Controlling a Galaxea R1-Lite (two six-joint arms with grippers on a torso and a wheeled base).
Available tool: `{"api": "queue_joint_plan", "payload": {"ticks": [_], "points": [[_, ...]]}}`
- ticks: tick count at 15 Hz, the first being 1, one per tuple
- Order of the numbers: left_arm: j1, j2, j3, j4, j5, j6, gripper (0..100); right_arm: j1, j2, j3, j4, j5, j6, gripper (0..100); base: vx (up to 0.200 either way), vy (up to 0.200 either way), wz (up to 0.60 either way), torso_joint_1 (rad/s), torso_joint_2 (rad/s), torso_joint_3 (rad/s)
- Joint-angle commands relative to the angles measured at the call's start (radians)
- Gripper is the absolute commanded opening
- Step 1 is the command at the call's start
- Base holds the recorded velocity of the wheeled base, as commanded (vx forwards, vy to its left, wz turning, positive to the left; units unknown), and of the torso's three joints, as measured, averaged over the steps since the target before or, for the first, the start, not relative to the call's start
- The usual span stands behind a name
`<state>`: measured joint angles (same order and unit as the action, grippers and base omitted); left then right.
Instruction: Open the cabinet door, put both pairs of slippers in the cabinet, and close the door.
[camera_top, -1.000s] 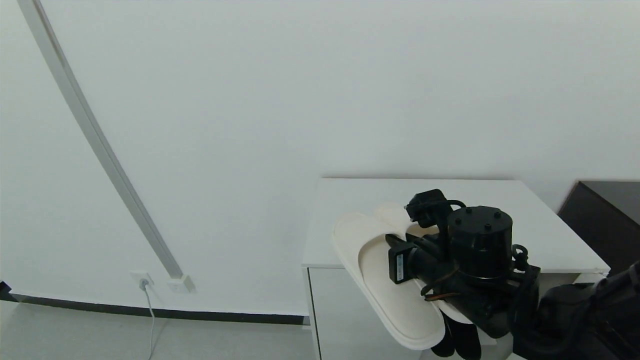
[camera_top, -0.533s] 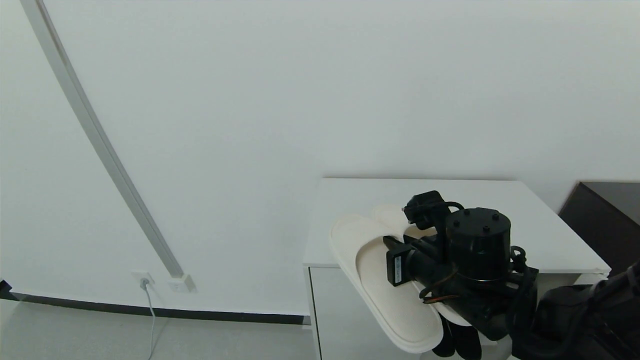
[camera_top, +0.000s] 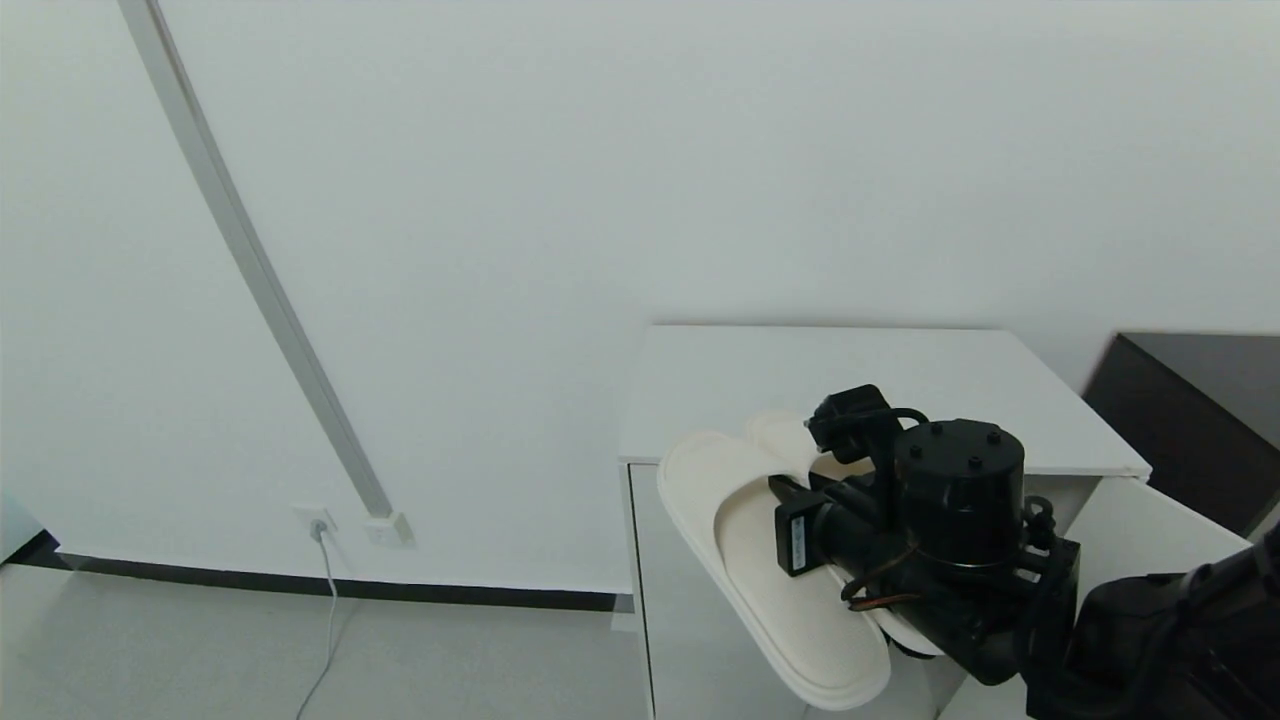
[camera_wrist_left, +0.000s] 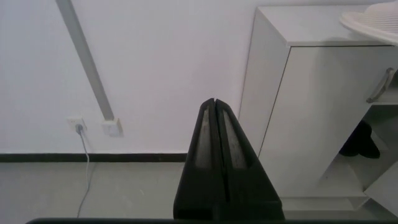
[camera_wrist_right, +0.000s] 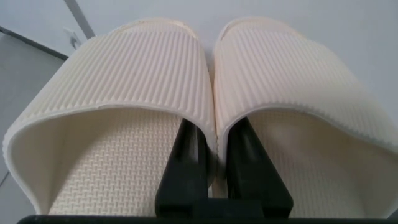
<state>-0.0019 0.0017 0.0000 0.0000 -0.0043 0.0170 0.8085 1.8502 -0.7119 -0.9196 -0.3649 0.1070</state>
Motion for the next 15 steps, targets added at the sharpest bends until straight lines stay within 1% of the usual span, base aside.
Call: {"api": "queue_joint_plan", "payload": {"ticks": [1,15], "points": [[-0.001,0.000,0.000,0.000,0.000,0.000,0,0.000,0.003,0.005,-0.007,0.000,-0.001,0,-0.200,0.000,0.00,-0.002,0.00,0.002],[-0.001,0.000,0.000,0.000,0.001,-0.002,0,0.008,0.006,0.012,-0.012,0.000,-0.003,0,0.000,0.000,0.00,0.000,0.00,0.000]]}}
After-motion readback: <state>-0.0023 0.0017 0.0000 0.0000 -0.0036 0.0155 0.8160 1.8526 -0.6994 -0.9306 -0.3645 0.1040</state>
